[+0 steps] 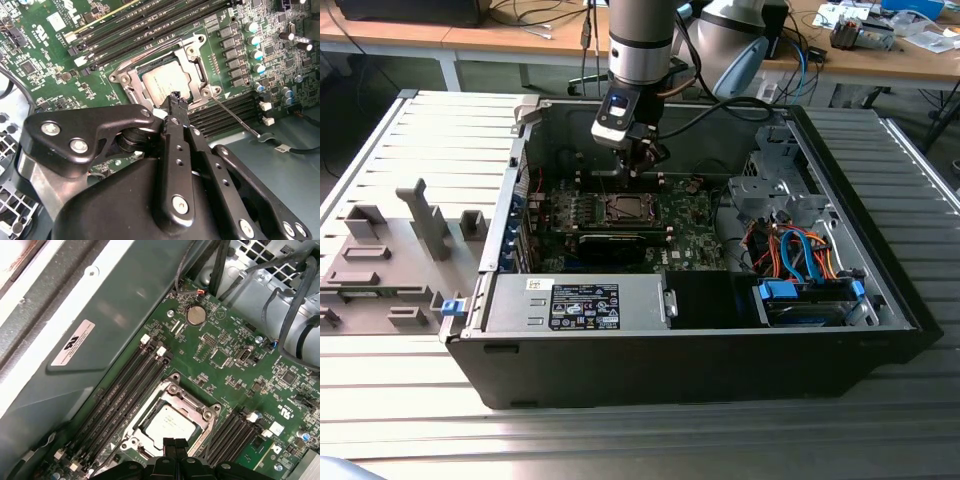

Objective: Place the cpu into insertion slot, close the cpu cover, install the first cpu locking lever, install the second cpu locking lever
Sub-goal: 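Install the first cpu locking lever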

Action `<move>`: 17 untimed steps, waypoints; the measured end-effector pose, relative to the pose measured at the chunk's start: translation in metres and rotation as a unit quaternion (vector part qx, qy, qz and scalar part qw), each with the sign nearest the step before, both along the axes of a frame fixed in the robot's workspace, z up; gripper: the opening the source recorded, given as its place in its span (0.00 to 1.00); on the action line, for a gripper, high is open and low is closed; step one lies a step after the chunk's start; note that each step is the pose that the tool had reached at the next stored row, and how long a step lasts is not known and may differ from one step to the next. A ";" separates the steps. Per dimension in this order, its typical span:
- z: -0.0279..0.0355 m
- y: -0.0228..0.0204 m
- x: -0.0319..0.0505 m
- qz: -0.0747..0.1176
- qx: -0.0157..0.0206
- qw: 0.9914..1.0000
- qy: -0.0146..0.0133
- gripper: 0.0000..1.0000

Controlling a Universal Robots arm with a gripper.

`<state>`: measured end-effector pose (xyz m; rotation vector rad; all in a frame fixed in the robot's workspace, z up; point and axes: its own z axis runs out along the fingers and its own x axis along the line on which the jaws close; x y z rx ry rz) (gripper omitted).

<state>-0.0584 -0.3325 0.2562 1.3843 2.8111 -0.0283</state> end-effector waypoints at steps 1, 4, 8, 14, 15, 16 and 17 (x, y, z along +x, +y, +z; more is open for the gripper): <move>0.0000 0.0000 0.0000 0.001 0.000 1.000 0.000 0.11; 0.0000 0.0000 0.0000 0.006 0.000 1.000 0.000 0.11; 0.0000 0.0000 0.0000 0.015 0.000 1.000 0.000 0.11; 0.0000 0.0000 0.0000 0.025 0.000 1.000 0.000 0.11; 0.0000 0.0000 0.0000 0.026 0.000 1.000 0.000 0.11; 0.0000 0.0000 0.0000 0.027 0.000 1.000 0.000 0.11; 0.0000 0.0000 0.0000 0.029 0.000 1.000 0.000 0.11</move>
